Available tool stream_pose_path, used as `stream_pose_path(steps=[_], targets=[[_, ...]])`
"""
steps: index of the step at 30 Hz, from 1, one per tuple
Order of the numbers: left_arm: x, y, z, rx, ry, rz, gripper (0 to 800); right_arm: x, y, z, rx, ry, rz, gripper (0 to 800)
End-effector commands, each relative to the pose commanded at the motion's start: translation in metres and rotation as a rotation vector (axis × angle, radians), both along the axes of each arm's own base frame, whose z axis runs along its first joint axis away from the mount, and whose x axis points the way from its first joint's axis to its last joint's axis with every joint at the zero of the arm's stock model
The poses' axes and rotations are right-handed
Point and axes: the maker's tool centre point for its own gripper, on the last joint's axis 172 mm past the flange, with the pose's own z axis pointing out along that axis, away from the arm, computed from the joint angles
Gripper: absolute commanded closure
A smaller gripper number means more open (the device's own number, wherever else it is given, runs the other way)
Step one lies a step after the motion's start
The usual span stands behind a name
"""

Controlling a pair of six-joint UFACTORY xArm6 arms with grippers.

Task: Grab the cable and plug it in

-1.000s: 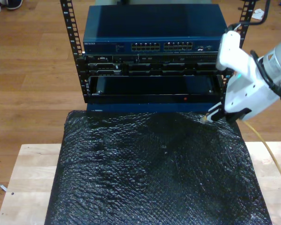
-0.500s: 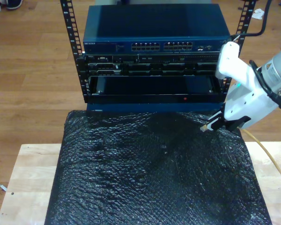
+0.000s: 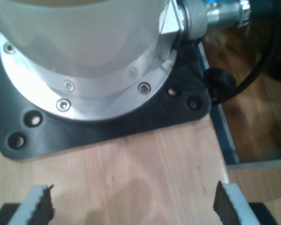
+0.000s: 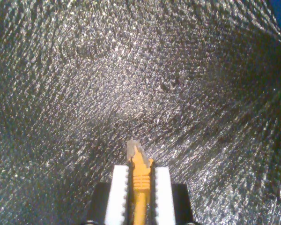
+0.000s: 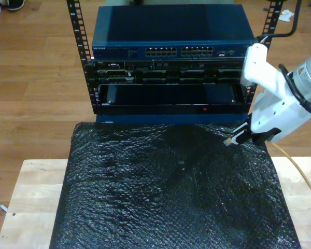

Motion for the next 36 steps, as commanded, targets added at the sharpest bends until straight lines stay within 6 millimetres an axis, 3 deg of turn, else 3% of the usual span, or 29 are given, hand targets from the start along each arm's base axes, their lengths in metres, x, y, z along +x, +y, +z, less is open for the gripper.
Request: stream_pose_path(steps=[10, 15, 21, 30, 36], targets=[[0.001, 0.002, -0.001, 0.007, -0.003, 0.001, 0, -0.020, -0.011, -0.012, -0.011, 0.006, -0.017, 800], [0.001, 0.002, -0.001, 0.007, -0.003, 0.001, 0, -0.019, -0.010, -0.009, -0.011, -0.011, -0.019, 800], [0.001, 0.002, -0.001, 0.007, -0.003, 0.001, 0, 0.017, -0.022, 0.002, -0.039, -0.124, -0.069, 800], [0.001, 0.002, -0.001, 0.007, -0.003, 0.001, 0, 0.039, -0.041, -0.014, -0.121, -0.169, -0.083, 800], [0.001, 0.002, -0.001, 0.007, -0.003, 0.001, 0, 0.077, -0.052, -0.023, -0.157, -0.244, -0.126, 800]])
